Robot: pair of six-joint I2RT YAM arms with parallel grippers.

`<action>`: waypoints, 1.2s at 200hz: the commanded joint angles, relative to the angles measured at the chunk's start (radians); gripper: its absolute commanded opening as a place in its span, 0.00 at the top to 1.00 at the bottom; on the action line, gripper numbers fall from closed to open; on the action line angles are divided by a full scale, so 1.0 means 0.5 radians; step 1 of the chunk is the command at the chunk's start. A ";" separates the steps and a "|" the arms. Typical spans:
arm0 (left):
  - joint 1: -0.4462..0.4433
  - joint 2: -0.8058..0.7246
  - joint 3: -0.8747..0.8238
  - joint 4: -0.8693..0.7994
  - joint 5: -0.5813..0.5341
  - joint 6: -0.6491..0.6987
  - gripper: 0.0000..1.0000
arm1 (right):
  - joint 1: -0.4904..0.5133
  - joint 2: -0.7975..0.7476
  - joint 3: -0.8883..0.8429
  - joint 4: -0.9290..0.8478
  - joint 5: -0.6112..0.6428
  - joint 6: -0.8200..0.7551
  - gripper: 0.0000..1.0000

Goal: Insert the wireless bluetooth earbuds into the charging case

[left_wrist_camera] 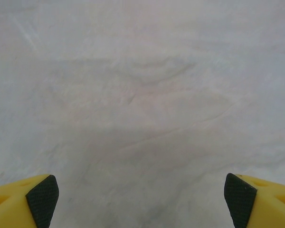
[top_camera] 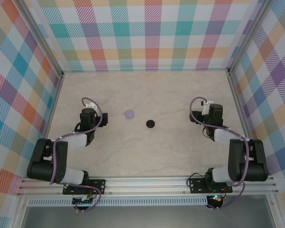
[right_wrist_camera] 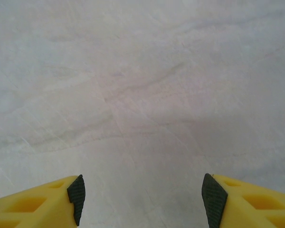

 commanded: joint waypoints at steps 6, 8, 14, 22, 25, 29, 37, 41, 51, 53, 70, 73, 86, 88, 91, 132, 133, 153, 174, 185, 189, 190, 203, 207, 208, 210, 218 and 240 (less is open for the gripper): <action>0.050 0.122 -0.061 0.430 0.245 0.030 0.07 | -0.034 0.102 -0.036 0.451 -0.089 -0.048 0.32; 0.053 0.132 -0.066 0.449 0.250 0.030 0.07 | -0.034 0.114 -0.036 0.467 -0.086 -0.048 0.32; 0.062 0.164 -0.093 0.518 0.260 0.023 0.07 | -0.041 0.144 -0.044 0.512 -0.087 -0.040 0.32; 0.086 0.195 -0.137 0.625 0.292 0.009 0.07 | -0.053 0.189 -0.053 0.552 -0.098 -0.031 0.32; 0.094 0.209 -0.159 0.687 0.303 0.004 0.07 | -0.054 0.209 -0.065 0.617 -0.100 -0.027 0.32; 0.103 0.229 -0.190 0.757 0.318 -0.002 0.07 | -0.054 0.224 -0.084 0.685 -0.096 -0.026 0.31; 0.120 0.276 -0.247 0.910 0.338 -0.013 0.07 | -0.054 0.204 -0.098 0.682 -0.096 -0.030 0.31; 0.123 0.297 -0.264 0.975 0.335 -0.020 0.06 | -0.054 0.204 -0.122 0.728 -0.101 -0.027 0.31; 0.127 0.260 -0.264 0.912 0.341 -0.027 0.06 | -0.054 0.234 -0.181 0.847 -0.095 -0.030 0.30; 0.128 0.266 -0.264 0.919 0.340 -0.027 0.06 | -0.054 0.245 -0.194 0.880 -0.096 -0.030 0.30; 0.126 0.276 -0.230 0.873 0.335 -0.029 0.03 | -0.054 0.269 -0.210 0.922 -0.124 -0.048 0.29; 0.128 0.280 -0.216 0.848 0.331 -0.029 0.02 | -0.056 0.281 -0.212 0.949 -0.125 -0.046 0.28; 0.127 0.297 -0.096 0.639 0.275 -0.053 0.00 | -0.045 0.276 -0.208 0.940 -0.111 -0.050 0.24; 0.130 0.300 -0.087 0.622 0.248 -0.067 0.00 | -0.045 0.275 -0.208 0.935 -0.110 -0.051 0.23; 0.137 0.299 -0.087 0.619 0.232 -0.081 0.00 | -0.045 0.270 -0.203 0.911 -0.106 -0.053 0.19; 0.142 0.299 -0.090 0.629 0.232 -0.084 0.00 | -0.025 0.274 -0.194 0.898 -0.060 -0.060 0.00; 0.143 0.299 -0.091 0.630 0.232 -0.084 0.00 | -0.026 0.273 -0.194 0.898 -0.060 -0.059 0.00; 0.143 0.299 -0.089 0.628 0.235 -0.084 0.00 | -0.024 0.274 -0.194 0.900 -0.061 -0.061 0.00; 0.143 0.299 -0.090 0.628 0.235 -0.084 0.00 | -0.023 0.274 -0.194 0.899 -0.061 -0.061 0.00; 0.142 0.299 -0.091 0.630 0.235 -0.086 0.00 | -0.025 0.274 -0.194 0.901 -0.059 -0.062 0.00; 0.143 0.299 -0.088 0.628 0.234 -0.084 0.00 | -0.025 0.274 -0.194 0.901 -0.059 -0.061 0.00; 0.143 0.299 -0.089 0.628 0.235 -0.084 0.00 | -0.024 0.274 -0.194 0.901 -0.060 -0.059 0.00; 0.143 0.301 -0.090 0.628 0.236 -0.085 0.00 | -0.025 0.274 -0.194 0.901 -0.060 -0.061 0.00; 0.143 0.299 -0.089 0.628 0.234 -0.084 0.00 | -0.024 0.274 -0.194 0.900 -0.059 -0.060 0.00; 0.143 0.299 -0.089 0.628 0.234 -0.084 0.00 | -0.024 0.274 -0.194 0.901 -0.058 -0.060 0.00; 0.141 0.299 -0.089 0.629 0.236 -0.084 0.00 | -0.026 0.274 -0.194 0.900 -0.060 -0.061 0.00; 0.143 0.299 -0.089 0.625 0.236 -0.085 0.00 | -0.024 0.274 -0.194 0.901 -0.060 -0.060 0.00; 0.143 0.299 -0.089 0.626 0.236 -0.085 0.00 | -0.023 0.273 -0.194 0.901 -0.059 -0.061 0.00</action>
